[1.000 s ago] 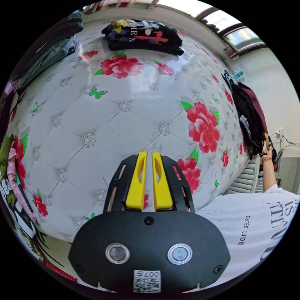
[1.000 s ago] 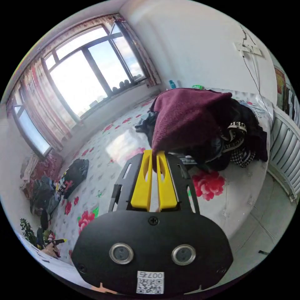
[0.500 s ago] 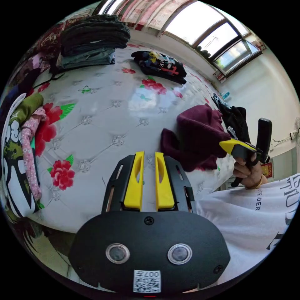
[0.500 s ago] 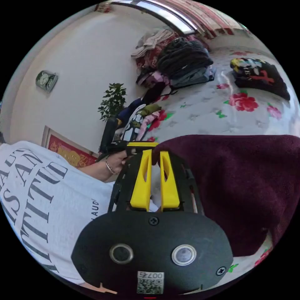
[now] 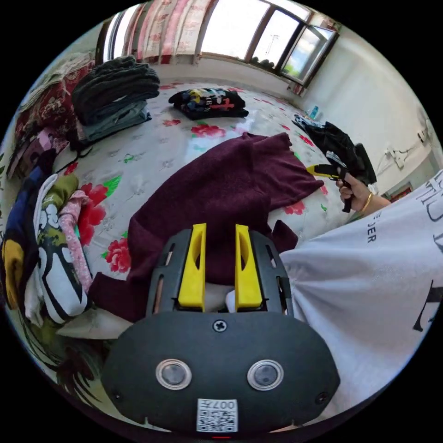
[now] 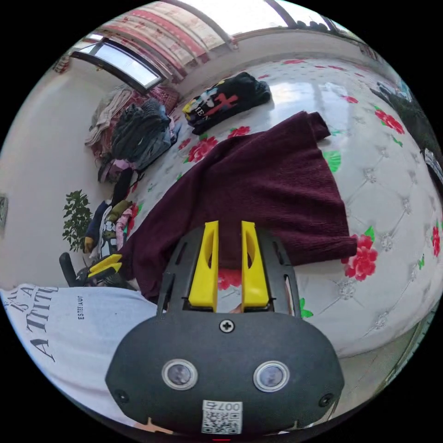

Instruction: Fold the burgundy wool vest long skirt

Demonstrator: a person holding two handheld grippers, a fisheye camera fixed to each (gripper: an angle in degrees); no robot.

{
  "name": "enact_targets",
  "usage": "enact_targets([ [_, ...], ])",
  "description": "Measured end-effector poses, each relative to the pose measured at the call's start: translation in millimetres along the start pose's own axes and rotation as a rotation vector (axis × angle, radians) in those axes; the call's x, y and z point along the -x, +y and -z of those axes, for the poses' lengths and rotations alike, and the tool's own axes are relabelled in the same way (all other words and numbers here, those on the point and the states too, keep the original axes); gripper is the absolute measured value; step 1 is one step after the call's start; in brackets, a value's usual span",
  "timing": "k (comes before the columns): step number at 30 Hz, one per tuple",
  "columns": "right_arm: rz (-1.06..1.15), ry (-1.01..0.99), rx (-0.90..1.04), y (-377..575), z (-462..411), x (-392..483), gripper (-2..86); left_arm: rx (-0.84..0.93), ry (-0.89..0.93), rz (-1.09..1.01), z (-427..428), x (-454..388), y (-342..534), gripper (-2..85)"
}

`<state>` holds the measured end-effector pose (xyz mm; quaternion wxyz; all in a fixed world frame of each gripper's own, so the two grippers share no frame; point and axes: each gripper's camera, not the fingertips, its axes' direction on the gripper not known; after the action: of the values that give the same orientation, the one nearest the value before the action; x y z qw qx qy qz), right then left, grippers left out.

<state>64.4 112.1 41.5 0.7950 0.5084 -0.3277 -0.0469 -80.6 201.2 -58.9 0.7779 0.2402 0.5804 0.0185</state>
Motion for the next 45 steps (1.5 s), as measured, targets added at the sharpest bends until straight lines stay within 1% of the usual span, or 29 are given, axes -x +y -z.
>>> enact_targets([
  [1, 0.0, 0.035, -0.012, -3, 3, -6, 5.7, 0.01, 0.024, -0.036, -7, -9, -6, 11.9],
  [3, 0.0, 0.058, -0.015, -13, 0, -11, 6.3, 0.098, 0.111, -0.163, -46, -46, -37, 15.2],
  [4, 0.006, 0.058, -0.017, -21, -4, -13, 6.7, 0.124, 0.11, -0.19, -58, -54, -44, 15.4],
  [5, 0.009, 0.059, -0.013, -31, -9, -13, 7.3, 0.208, 0.065, -0.233, -88, -68, -56, 14.9],
  [6, 0.01, 0.059, -0.011, -36, -11, -13, 7.6, 0.338, -0.017, -0.268, -120, -76, -64, 13.6],
  [7, 0.012, 0.054, -0.006, -47, -15, -13, 7.9, 0.35, -0.059, -0.294, -126, -80, -66, 11.5],
  [8, 0.021, 0.053, -0.003, -59, -19, -12, 8.2, 0.298, -0.105, -0.351, -120, -85, -68, 7.5],
  [9, 0.026, 0.055, -0.006, -64, -20, -12, 8.3, 0.317, -0.16, -0.35, -119, -83, -71, 5.9],
  [10, 0.037, 0.064, -0.013, -76, -21, -12, 8.6, 0.314, -0.138, -0.348, -115, -80, -72, 5.1],
  [13, 0.069, 0.093, -0.005, -110, -27, -16, 9.1, 0.223, 0.049, -0.176, -78, -43, -74, 3.9],
  [15, 0.091, 0.136, 0.002, -132, -31, -20, 9.5, 0.047, 0.219, 0.051, -21, 4, -68, 3.5],
  [16, 0.114, 0.159, 0.014, -147, -36, -24, 10.0, -0.002, 0.244, 0.102, -5, 16, -64, 3.3],
  [17, 0.137, 0.184, 0.029, -162, -42, -29, 10.4, -0.096, 0.274, 0.183, 27, 37, -57, 3.1],
  [18, 0.147, 0.197, 0.038, -170, -45, -31, 10.7, -0.189, 0.276, 0.24, 60, 55, -50, 3.0],
  [20, 0.206, 0.252, 0.088, -198, -64, -37, 11.6, -0.284, 0.24, 0.318, 101, 77, -42, 2.8],
  [21, 0.224, 0.27, 0.105, -203, -71, -38, 11.8, -0.317, 0.227, 0.354, 120, 88, -40, 2.7],
  [23, 0.313, 0.33, 0.206, -220, -102, -42, 12.5, -0.356, 0.197, 0.381, 141, 98, -43, 2.7],
  [24, 0.342, 0.327, 0.241, -222, -111, -42, 12.6, -0.364, 0.177, 0.391, 147, 101, -48, 2.6],
  [26, 0.485, 0.299, 0.429, -219, -144, -42, 12.4, -0.347, 0.147, 0.406, 148, 103, -61, 2.6],
  [27, 0.517, 0.294, 0.456, -217, -148, -41, 12.3, -0.333, 0.121, 0.415, 146, 101, -70, 2.6],
  [29, 0.578, 0.24, 0.416, -214, -134, -43, 12.0, -0.319, 0.1, 0.422, 142, 100, -83, 2.6],
  [32, 0.606, 0.151, 0.327, -217, -99, -49, 11.7, -0.316, 0.105, 0.423, 138, 101, -99, 2.7],
  [34, 0.593, 0.14, 0.296, -220, -88, -52, 11.5, -0.311, 0.106, 0.436, 135, 103, -104, 2.7],
  [36, 0.589, 0.167, 0.334, -224, -98, -54, 11.3, -0.308, 0.107, 0.462, 129, 107, -109, 2.7],
  [38, 0.565, 0.276, 0.413, -228, -130, -58, 11.2, -0.314, 0.127, 0.485, 124, 109, -112, 2.6],
  [39, 0.557, 0.3, 0.424, -229, -138, -59, 11.1, -0.322, 0.143, 0.493, 122, 109, -114, 2.6],
  [42, 0.502, 0.37, 0.424, -232, -166, -58, 10.2, -0.308, 0.155, 0.504, 123, 103, -117, 2.6],
  [43, 0.517, 0.373, 0.387, -230, -166, -53, 8.7, -0.303, 0.146, 0.499, 125, 100, -118, 2.6],
  [45, 0.502, 0.37, 0.393, -231, -166, -48, 5.8, -0.287, 0.106, 0.475, 128, 93, -121, 2.6],
])
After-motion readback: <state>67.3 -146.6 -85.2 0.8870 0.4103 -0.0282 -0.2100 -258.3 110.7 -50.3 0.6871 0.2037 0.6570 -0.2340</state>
